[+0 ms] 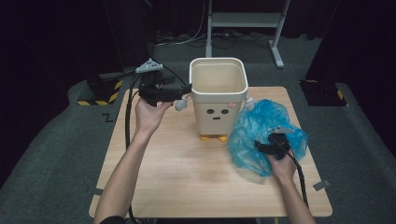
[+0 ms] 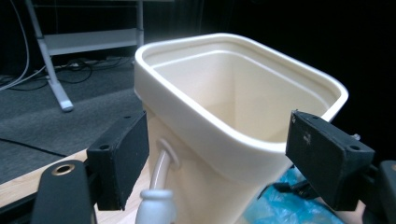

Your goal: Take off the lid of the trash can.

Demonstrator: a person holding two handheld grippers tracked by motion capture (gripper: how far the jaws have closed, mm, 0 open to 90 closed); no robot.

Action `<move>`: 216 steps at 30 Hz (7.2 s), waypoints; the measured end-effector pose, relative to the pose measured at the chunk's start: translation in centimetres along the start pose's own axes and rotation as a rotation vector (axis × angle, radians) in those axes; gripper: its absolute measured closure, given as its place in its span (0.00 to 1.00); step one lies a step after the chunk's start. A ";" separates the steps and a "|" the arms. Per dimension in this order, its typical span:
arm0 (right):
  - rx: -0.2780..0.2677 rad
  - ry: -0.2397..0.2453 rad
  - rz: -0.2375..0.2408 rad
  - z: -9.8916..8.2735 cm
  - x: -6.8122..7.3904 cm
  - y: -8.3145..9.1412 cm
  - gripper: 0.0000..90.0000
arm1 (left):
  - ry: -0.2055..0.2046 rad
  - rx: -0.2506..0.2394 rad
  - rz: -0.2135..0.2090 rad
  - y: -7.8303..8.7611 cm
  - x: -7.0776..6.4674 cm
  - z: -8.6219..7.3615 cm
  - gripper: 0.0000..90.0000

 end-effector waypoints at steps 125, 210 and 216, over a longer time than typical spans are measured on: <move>-0.001 0.001 0.001 0.0 0.0 0.0 0.30 | -0.074 0.098 0.195 -11.7 4.2 3.2 0.84; -0.002 0.001 0.001 0.0 0.0 0.0 0.30 | -0.109 0.049 0.143 -9.8 4.0 6.3 0.89; -0.002 0.001 0.001 0.0 0.0 0.0 0.30 | -0.110 0.044 0.141 -9.7 3.9 6.5 0.89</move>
Point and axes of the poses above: each handheld gripper's, and its own axes: y roughly backward along the jaws, z roughly out of its top, x roughly to its left, the point moved 9 cm from there along -y, roughly forward along the jaws, and after that the axes turned 7 degrees about z, right-handed, at the moved point
